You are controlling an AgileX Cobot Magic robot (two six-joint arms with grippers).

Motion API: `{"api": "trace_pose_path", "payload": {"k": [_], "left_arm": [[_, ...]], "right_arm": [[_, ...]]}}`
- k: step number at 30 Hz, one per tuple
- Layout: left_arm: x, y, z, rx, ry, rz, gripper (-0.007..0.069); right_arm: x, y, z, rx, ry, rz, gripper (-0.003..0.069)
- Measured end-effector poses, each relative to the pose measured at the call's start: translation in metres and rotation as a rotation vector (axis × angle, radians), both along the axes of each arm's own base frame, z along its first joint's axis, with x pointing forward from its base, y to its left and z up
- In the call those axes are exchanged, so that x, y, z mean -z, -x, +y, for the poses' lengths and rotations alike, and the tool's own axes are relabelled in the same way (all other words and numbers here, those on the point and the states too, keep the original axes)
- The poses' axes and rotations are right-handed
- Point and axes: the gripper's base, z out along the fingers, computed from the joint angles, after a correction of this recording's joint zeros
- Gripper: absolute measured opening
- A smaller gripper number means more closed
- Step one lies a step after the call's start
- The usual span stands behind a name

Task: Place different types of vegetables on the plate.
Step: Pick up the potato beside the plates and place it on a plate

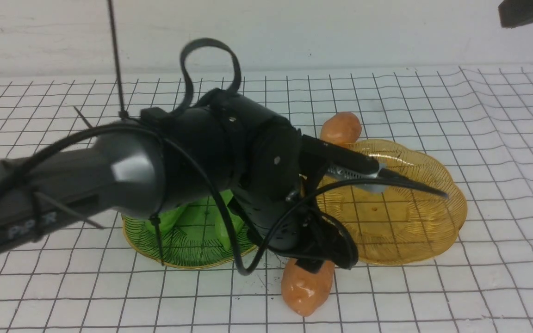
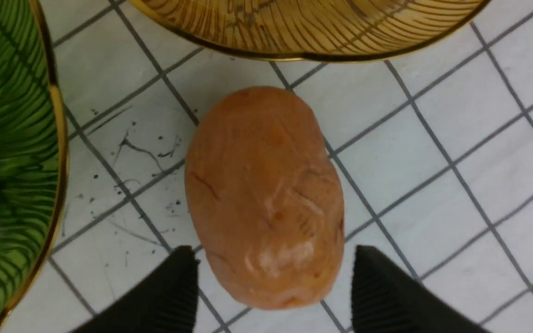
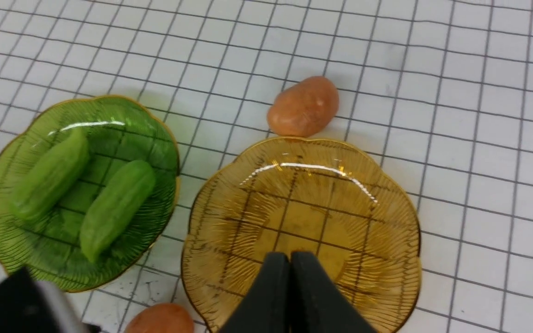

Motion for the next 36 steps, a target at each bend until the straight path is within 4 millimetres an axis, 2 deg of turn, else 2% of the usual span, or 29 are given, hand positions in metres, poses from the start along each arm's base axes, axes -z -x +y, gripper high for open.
{"api": "trace_pose_path", "payload": {"k": [4,7,12,15,18,22,25,27,28,31,33,34,36], "left_arm": [[0.02,-0.006,-0.006,0.0,-0.017,0.015,0.0598],[0.03,-0.009,-0.009,-0.003,-0.015,0.017,0.0646],[0.046,-0.014,-0.014,-0.005,-0.018,0.024,0.0639],[0.058,-0.018,-0.018,-0.014,-0.018,0.03,0.058],[0.059,-0.018,-0.018,-0.018,-0.017,0.032,0.0535],[0.057,-0.016,-0.016,-0.036,-0.052,0.07,0.0534],[0.046,-0.01,-0.008,-0.031,-0.126,0.123,0.0534],[0.033,-0.008,-0.007,-0.031,-0.115,0.116,0.0534],[0.011,-0.008,-0.008,-0.033,-0.063,0.073,0.0534],[-0.021,-0.012,-0.011,-0.025,0.035,-0.036,0.0534],[-0.029,-0.015,-0.012,-0.015,0.064,-0.093,0.0534],[-0.039,-0.022,-0.016,0.009,0.11,-0.201,0.0534],[-0.04,-0.032,-0.021,0.038,0.133,-0.304,0.0534]], "right_arm": [[-0.001,0.001,0.003,-0.031,-0.021,-0.002,-0.0014],[-0.001,0.001,0.005,-0.043,-0.035,-0.001,-0.0014],[-0.002,0.002,0.007,-0.053,-0.055,0.001,-0.0014],[-0.002,0.002,0.008,-0.063,-0.069,0.002,-0.0014],[-0.002,0.002,0.008,-0.07,-0.062,-0.002,-0.0014],[-0.002,0.002,0.008,-0.076,-0.056,-0.005,-0.0014],[-0.002,0.002,0.008,-0.076,-0.05,-0.007,-0.0014],[-0.002,0.002,0.008,-0.076,-0.051,-0.007,-0.0014],[-0.002,0.002,0.008,-0.076,-0.051,-0.007,-0.0015],[-0.001,0.0,0.006,-0.069,-0.033,-0.006,-0.0015],[0.0,-0.001,0.006,-0.065,-0.022,-0.004,-0.0015],[0.004,-0.005,0.003,-0.043,0.008,0.004,-0.0015],[0.009,-0.01,0.0,-0.006,0.032,0.022,-0.0015]]}}
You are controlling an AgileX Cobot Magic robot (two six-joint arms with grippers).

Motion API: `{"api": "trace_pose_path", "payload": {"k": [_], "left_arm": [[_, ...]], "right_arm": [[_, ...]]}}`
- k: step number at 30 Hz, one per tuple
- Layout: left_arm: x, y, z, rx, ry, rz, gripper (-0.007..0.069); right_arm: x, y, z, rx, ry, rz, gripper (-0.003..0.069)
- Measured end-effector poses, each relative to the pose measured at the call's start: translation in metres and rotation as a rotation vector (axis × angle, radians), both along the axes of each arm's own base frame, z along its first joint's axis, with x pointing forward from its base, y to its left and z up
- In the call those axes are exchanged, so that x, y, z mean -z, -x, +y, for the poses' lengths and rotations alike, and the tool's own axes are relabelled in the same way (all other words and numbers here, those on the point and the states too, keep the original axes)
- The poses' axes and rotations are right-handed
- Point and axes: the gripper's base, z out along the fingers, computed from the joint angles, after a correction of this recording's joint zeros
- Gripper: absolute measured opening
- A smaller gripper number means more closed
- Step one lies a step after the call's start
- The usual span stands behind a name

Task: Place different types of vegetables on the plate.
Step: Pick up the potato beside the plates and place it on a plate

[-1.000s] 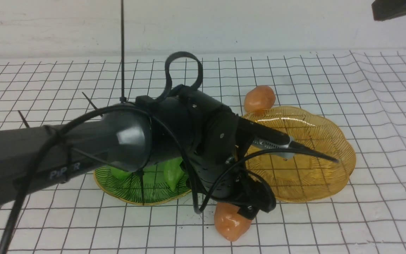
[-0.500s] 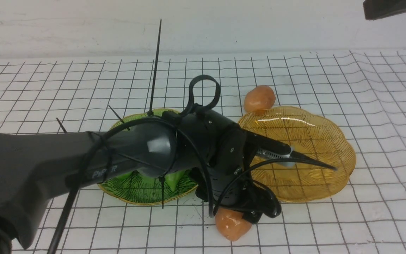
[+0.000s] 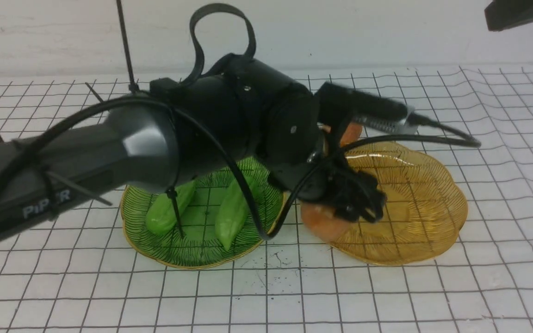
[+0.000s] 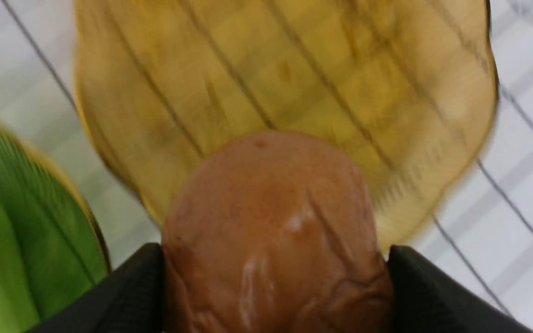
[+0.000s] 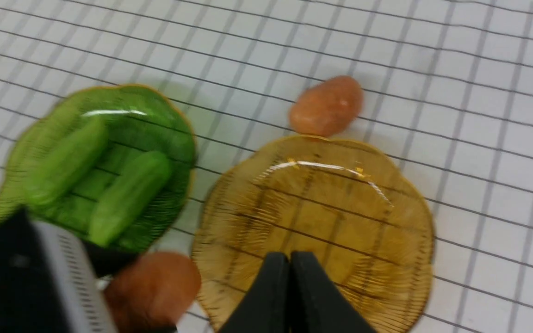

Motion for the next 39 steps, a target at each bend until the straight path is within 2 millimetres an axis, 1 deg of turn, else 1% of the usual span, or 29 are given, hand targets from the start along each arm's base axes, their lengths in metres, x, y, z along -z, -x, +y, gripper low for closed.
{"api": "trace_pose_path", "payload": {"k": [2,3,5,6,7,10,12,14,16,18,20,23,25,31,33,34,36,37,38,39], "left_arm": [[0.006,-0.008,-0.006,0.009,0.012,-0.046,0.0534],[0.006,-0.008,-0.006,0.007,0.017,-0.049,0.0534],[0.018,-0.017,-0.015,-0.012,0.032,-0.045,0.0534],[0.027,-0.021,-0.019,-0.026,0.03,-0.027,0.0534],[0.035,-0.025,-0.023,-0.038,0.028,-0.012,0.0534],[0.049,-0.031,-0.029,-0.054,0.02,0.013,0.0534],[0.067,-0.039,-0.035,-0.065,-0.015,0.038,0.0534],[0.071,-0.041,-0.036,-0.064,-0.039,0.04,0.0538],[0.07,-0.043,-0.036,-0.065,-0.054,0.04,0.0566],[0.065,-0.044,-0.037,-0.071,-0.053,0.037,0.0597],[0.061,-0.045,-0.038,-0.074,-0.055,0.036,0.0604],[0.055,-0.046,-0.036,-0.083,-0.082,0.045,0.0598],[0.05,-0.046,-0.035,-0.091,-0.105,0.057,0.0576],[0.049,-0.044,-0.031,-0.092,-0.168,0.085,0.0566],[0.043,-0.041,-0.025,-0.099,-0.246,0.121,0.0526],[0.043,-0.041,-0.024,-0.097,-0.255,0.123,0.0512],[0.033,-0.04,-0.012,-0.089,-0.371,0.17,0.0356],[0.033,-0.041,-0.011,-0.085,-0.381,0.171,0.0323],[0.029,-0.043,-0.004,-0.097,-0.408,0.181,0.0216],[0.025,-0.047,0.003,-0.115,-0.42,0.18,0.0132]], "right_arm": [[0.006,-0.007,-0.002,0.038,0.013,0.023,-0.0015],[0.006,-0.007,-0.002,0.04,0.017,0.023,-0.0015],[0.014,-0.017,-0.004,0.085,0.026,0.042,-0.0015],[0.017,-0.021,-0.004,0.097,0.027,0.039,-0.0015],[0.018,-0.024,-0.004,0.103,0.026,0.031,-0.0015],[0.02,-0.03,-0.003,0.109,0.018,0.01,-0.0015],[0.021,-0.035,-0.002,0.113,0.009,-0.011,-0.0015],[0.024,-0.039,-0.002,0.116,0.006,-0.012,-0.0015],[0.027,-0.044,-0.001,0.118,0.005,-0.011,-0.0015],[0.033,-0.05,0.0,0.119,0.004,-0.005,-0.0015],[0.037,-0.055,0.001,0.121,0.004,-0.007,-0.0015],[0.044,-0.063,0.002,0.125,0.003,-0.006,-0.0015],[0.051,-0.07,0.001,0.13,-0.02,0.013,-0.0015],[0.053,-0.075,-0.005,0.152,-0.101,0.021,-0.0015],[0.051,-0.077,-0.01,0.168,-0.131,0.01,-0.0015],[0.051,-0.078,-0.011,0.172,-0.135,0.01,-0.0015],[0.057,-0.087,-0.022,0.225,-0.174,0.005,-0.0015],[0.057,-0.088,-0.024,0.232,-0.181,0.006,-0.0015],[0.063,-0.094,-0.028,0.254,-0.208,0.012,-0.0015],[0.067,-0.099,-0.032,0.275,-0.234,0.019,-0.0015]]}}
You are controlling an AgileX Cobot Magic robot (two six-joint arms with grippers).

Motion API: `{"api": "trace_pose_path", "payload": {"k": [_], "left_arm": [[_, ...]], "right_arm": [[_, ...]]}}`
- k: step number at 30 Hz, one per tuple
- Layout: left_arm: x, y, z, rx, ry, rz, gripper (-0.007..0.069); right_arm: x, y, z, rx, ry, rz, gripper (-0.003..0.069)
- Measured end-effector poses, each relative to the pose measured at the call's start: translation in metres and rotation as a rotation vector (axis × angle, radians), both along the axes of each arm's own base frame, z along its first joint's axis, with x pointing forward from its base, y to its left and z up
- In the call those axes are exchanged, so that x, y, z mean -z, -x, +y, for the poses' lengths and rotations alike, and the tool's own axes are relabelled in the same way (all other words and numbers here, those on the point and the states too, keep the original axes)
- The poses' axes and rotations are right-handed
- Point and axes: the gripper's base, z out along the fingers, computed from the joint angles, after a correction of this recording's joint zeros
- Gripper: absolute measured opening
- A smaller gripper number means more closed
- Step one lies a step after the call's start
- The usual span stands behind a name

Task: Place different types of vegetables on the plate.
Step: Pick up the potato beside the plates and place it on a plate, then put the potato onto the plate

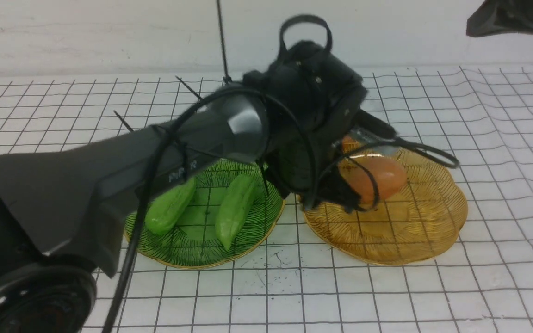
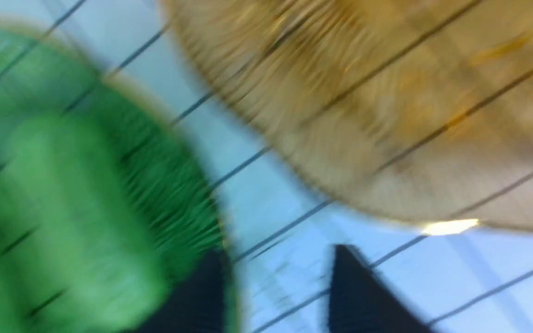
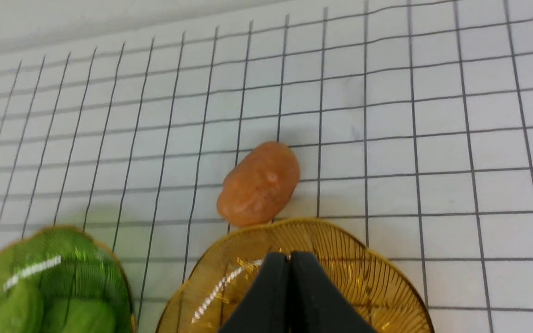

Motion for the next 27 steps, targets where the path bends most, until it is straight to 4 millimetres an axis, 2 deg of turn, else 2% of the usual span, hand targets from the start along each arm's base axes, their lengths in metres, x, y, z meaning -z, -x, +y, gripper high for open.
{"api": "trace_pose_path", "payload": {"k": [1,3,4,8,10,12,14,20,24,27], "left_arm": [[-0.003,-0.004,0.007,-0.018,-0.006,-0.007,0.0075],[-0.012,-0.012,0.023,-0.056,0.001,-0.016,0.0023],[-0.024,-0.015,0.035,-0.086,0.017,-0.03,0.0006],[-0.06,-0.016,0.064,-0.146,0.08,-0.085,-0.0008],[-0.079,-0.012,0.075,-0.164,0.109,-0.117,-0.0008],[-0.104,-0.002,0.087,-0.166,0.144,-0.162,-0.0008],[-0.12,0.006,0.093,-0.166,0.166,-0.193,-0.0008],[-0.159,0.032,0.11,-0.164,0.218,-0.263,-0.0008],[-0.169,0.04,0.115,-0.164,0.234,-0.284,-0.0008],[-0.169,0.04,0.115,-0.164,0.235,-0.285,-0.0008]], "right_arm": [[0.008,-0.008,-0.002,0.015,-0.036,0.004,-0.0015],[0.02,-0.02,-0.002,0.018,-0.084,0.008,-0.001],[0.032,-0.03,0.001,0.005,-0.124,0.01,-0.0006],[0.072,-0.059,0.019,-0.049,-0.205,0.011,0.0058],[0.096,-0.073,0.029,-0.07,-0.215,-0.001,0.0122],[0.127,-0.089,0.037,-0.077,-0.199,-0.021,0.023],[0.153,-0.101,0.045,-0.065,-0.195,-0.037,0.0347],[0.206,-0.113,0.06,-0.042,-0.2,-0.002,0.0641],[0.228,-0.116,0.068,-0.025,-0.188,0.012,0.0687],[0.233,-0.117,0.072,-0.021,-0.183,0.011,0.069]]}}
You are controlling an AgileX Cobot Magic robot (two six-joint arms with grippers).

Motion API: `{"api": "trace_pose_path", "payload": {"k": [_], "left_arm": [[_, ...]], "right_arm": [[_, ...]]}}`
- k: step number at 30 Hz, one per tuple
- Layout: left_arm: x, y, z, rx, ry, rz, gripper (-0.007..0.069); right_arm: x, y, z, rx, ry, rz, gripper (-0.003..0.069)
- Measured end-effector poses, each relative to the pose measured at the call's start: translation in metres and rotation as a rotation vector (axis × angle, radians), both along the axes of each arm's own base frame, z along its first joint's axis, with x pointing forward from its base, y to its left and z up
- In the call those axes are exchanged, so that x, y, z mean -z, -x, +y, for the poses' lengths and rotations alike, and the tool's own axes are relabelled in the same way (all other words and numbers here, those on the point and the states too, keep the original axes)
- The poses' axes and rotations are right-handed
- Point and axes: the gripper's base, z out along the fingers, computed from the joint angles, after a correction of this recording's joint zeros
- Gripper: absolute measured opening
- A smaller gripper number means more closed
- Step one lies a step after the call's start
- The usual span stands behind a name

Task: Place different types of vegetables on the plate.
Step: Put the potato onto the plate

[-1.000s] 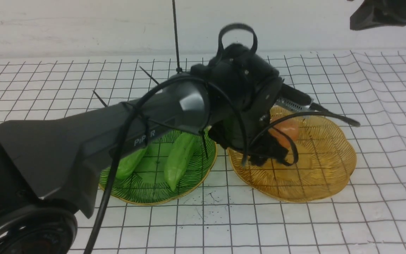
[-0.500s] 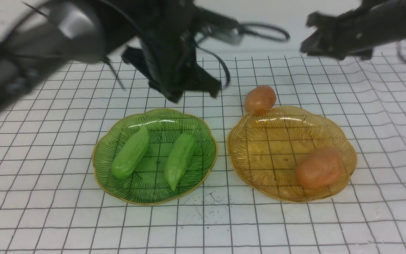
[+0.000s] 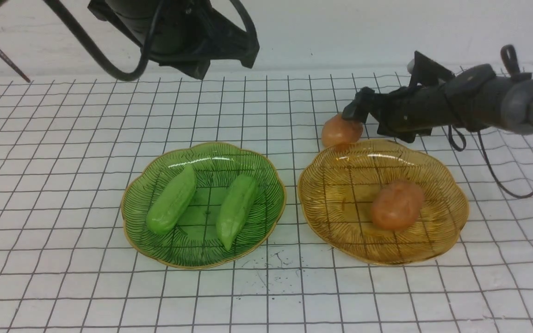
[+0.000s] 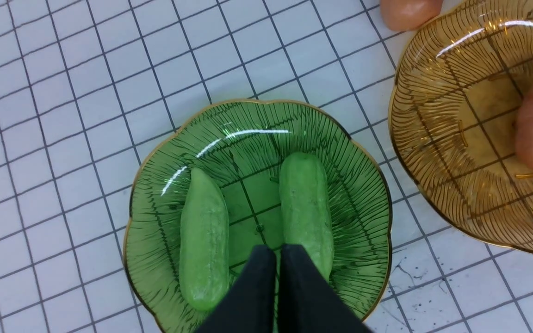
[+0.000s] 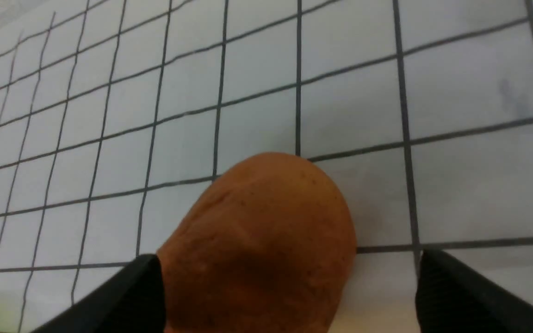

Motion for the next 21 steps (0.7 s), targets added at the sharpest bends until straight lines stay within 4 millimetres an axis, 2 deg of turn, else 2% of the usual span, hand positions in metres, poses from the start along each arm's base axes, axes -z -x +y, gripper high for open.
{"api": "trace_pose_path", "payload": {"k": [9,15,21], "left_arm": [[0.0,0.0,0.0,0.001,-0.001,0.0,-0.0008],[0.0,0.0,0.0,0.001,-0.001,0.0,-0.0008],[0.0,0.0,0.0,0.001,-0.001,0.0,-0.0008]], "right_arm": [[0.0,0.001,0.012,-0.042,0.032,-0.038,0.0691],[0.002,0.0,0.014,-0.039,-0.007,-0.048,0.069],[0.008,-0.002,0.015,-0.038,-0.02,-0.053,0.0656]]}}
